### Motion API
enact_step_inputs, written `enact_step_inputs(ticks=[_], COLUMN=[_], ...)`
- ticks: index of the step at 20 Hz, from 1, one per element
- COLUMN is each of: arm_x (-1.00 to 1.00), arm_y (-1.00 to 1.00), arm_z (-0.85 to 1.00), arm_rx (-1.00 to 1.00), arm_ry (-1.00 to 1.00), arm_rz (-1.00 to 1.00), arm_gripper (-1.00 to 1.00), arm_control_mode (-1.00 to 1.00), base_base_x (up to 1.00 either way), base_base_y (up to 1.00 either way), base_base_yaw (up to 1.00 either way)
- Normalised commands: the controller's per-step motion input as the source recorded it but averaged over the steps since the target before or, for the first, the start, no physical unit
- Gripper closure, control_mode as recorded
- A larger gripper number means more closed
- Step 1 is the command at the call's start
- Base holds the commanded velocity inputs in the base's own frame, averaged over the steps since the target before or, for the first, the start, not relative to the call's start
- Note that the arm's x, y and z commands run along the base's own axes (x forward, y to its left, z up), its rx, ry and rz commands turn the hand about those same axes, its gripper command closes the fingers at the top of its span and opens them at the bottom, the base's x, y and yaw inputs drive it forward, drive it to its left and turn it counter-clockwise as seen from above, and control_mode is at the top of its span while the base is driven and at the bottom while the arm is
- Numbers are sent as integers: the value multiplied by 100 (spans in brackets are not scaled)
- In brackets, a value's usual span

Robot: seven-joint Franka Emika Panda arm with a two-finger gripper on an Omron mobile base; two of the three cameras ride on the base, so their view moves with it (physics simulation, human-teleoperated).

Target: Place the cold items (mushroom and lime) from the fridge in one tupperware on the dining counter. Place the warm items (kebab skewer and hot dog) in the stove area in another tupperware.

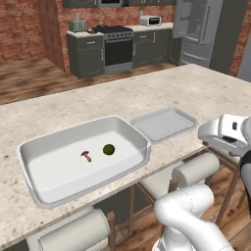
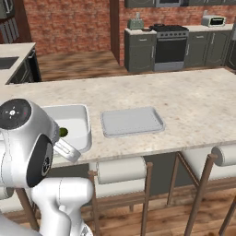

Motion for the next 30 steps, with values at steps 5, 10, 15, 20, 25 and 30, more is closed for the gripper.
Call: enact_step_inputs(ticks=[5,10,15,20,25,30], arm_x=[0,0,0,0,0,0], arm_y=[0,0,0,0,0,0], arm_z=[0,0,0,0,0,0], arm_rx=[0,0,0,0,0,0], arm_ry=[0,0,0,0,0,0], arm_rz=[0,0,0,0,0,0], arm_gripper=[-100,-100,-100,-100,-100,-100], arm_control_mode=[100,100,100,100,100,100], base_base_x=[-14,-29,10,59,77,68], base_base_y=[-13,-95,-100,-100,-100,-100], base_base_yaw=[-2,-35,-28,-21,-11,0])
